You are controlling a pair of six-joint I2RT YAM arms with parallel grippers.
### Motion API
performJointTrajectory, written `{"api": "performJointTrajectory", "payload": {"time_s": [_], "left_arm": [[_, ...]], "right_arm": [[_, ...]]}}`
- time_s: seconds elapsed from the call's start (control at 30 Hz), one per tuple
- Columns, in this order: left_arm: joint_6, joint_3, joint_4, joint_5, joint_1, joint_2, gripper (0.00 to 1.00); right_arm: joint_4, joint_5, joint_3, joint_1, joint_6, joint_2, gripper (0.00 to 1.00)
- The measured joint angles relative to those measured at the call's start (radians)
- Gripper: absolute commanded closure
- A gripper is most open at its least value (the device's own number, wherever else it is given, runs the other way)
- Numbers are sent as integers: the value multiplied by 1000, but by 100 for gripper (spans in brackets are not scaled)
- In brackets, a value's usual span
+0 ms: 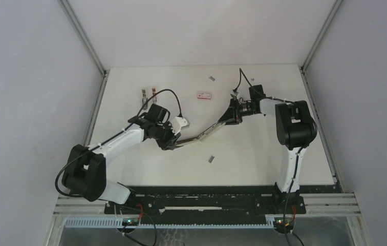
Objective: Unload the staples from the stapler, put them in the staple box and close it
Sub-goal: Open the stapler at the center of the board.
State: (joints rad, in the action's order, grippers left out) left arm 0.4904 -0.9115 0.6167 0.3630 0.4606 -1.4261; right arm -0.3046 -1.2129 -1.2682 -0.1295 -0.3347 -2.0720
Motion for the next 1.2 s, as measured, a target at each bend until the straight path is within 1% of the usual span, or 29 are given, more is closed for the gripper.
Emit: {"api": "performJointTrajectory", "payload": {"time_s": [0.03,0.13,0.27,0.37,0.43,0.5,0.6,0.73,0.8,1.03,1.2], "left_arm": [[0,7,-8,-6,0,0,57],[-8,13,-18,-39,-1,-5,41],[-17,13,-16,-66,-8,-28,31],[-19,13,-16,-70,-8,-46,29],[-19,12,-17,-72,-2,-57,23],[-19,10,-18,-72,10,-66,17],[-27,4,-33,-72,49,-73,11],[-44,-51,-68,-64,108,-111,10],[-55,-111,-89,-60,129,-156,11],[-88,-278,-144,-43,158,-327,16],[-98,-332,-144,-42,173,-401,18]], "right_arm": [[0,0,0,0,0,0,75],[3,-7,0,1,4,0,75],[11,-18,0,11,8,0,75],[18,-22,0,12,10,0,75],[26,-23,2,12,10,0,74],[44,-29,11,12,6,0,74],[59,-37,19,11,3,0,73],[76,-49,20,11,3,-10,72],[78,-56,20,11,3,-18,71],[77,-83,20,22,6,-52,67],[77,-82,20,32,13,-72,57]]}}
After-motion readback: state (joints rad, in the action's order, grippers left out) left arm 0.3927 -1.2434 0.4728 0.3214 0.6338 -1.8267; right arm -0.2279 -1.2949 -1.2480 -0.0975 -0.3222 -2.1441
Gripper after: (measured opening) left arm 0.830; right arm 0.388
